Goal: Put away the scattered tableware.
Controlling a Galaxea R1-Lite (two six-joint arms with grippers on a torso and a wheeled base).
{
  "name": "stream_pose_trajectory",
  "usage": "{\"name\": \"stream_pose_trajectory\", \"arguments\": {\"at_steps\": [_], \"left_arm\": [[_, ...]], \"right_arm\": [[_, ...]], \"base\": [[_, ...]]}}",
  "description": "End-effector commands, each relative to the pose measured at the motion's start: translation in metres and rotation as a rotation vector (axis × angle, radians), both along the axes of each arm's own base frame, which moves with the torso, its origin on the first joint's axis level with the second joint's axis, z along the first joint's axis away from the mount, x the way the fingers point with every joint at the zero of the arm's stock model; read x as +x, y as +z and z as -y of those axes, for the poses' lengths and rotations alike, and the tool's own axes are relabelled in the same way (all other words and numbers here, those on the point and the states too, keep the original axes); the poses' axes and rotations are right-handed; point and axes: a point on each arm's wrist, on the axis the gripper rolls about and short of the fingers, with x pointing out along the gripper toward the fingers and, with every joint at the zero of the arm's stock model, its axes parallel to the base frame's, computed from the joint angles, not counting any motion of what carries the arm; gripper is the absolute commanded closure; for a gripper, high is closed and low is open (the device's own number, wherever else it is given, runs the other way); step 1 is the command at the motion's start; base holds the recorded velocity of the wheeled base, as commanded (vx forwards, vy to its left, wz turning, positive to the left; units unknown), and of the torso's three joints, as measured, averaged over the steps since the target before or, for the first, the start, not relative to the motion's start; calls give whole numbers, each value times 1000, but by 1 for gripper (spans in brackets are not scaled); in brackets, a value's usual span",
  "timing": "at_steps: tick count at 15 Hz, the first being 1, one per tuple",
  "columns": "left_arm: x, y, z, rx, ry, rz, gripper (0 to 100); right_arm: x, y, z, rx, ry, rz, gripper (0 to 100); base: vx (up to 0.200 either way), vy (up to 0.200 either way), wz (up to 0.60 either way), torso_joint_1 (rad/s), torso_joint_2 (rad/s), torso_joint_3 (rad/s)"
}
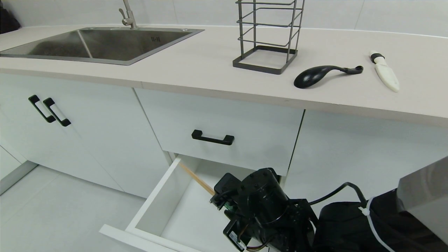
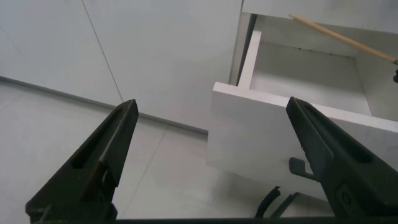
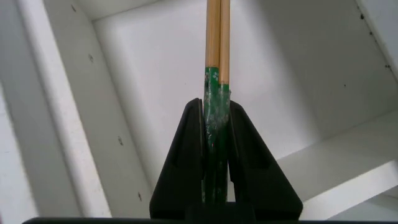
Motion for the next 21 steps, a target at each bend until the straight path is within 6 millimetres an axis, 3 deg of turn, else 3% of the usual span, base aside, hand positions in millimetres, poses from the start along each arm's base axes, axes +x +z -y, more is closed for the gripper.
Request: {"name": "stream_pose_trajectory", "arguments": {"at_steps": [1, 10, 21], "left_arm": [[0, 0, 0, 0, 0, -1, 0], [0, 0, 0, 0, 0, -1, 0], [0, 0, 0, 0, 0, -1, 0]], "right_arm": [[7, -9, 0, -22, -18, -10, 100], [28, -24, -3, -31, -58, -13, 100], [44, -55, -28, -62, -66, -22, 100]], "base": [[0, 0, 0, 0, 0, 0], [0, 0, 0, 0, 0, 0], [0, 0, 0, 0, 0, 0]]}}
